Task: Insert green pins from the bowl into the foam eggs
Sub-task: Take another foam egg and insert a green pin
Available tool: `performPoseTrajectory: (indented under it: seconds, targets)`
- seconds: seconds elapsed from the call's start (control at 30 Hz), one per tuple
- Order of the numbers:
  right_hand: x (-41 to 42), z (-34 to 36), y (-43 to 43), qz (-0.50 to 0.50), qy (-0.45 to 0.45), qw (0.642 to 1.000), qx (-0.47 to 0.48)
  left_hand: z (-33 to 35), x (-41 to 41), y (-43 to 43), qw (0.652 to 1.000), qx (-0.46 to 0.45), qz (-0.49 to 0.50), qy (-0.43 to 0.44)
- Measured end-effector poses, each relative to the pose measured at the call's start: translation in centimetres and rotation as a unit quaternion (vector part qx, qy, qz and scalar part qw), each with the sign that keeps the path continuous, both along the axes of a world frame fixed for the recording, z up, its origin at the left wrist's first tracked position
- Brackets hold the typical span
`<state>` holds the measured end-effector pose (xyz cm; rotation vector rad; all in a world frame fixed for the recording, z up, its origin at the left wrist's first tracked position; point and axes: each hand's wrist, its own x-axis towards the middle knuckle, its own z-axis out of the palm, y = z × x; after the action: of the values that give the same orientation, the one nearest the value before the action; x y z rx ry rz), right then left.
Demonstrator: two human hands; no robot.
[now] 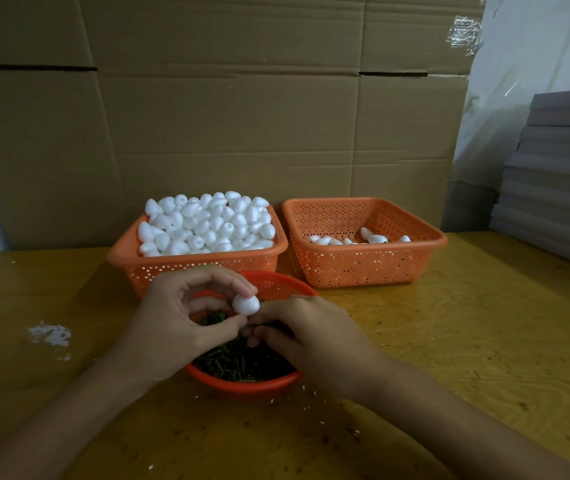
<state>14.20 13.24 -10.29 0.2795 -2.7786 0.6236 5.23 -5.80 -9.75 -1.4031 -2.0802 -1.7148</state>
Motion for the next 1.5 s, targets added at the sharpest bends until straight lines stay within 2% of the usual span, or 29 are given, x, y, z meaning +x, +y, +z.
performPoseTrajectory:
  seconds: [0.37, 0.7, 1.27, 1.5]
  targets:
    - [-0.06, -0.07, 0.03, 0.002, 0.004, 1.000, -0.005, 0.29, 0.15, -0.04, 0.999, -0.006, 0.006, -0.031]
    - [-0.19, -0.20, 0.10, 0.003, 0.003, 1.000, -0.004, 0.11, 0.00, -0.03, 0.997, 0.034, 0.008, -0.069]
    - [0.20, 0.02, -0.34, 0.017, 0.016, 0.997, -0.074, 0.07, -0.41, -0.02, 0.988, 0.078, -0.013, -0.130]
    - [0.22, -0.04, -0.33, 0.020, 0.023, 0.996, -0.079, 0.14, -0.22, 0.04, 0.990, 0.079, -0.011, -0.119]
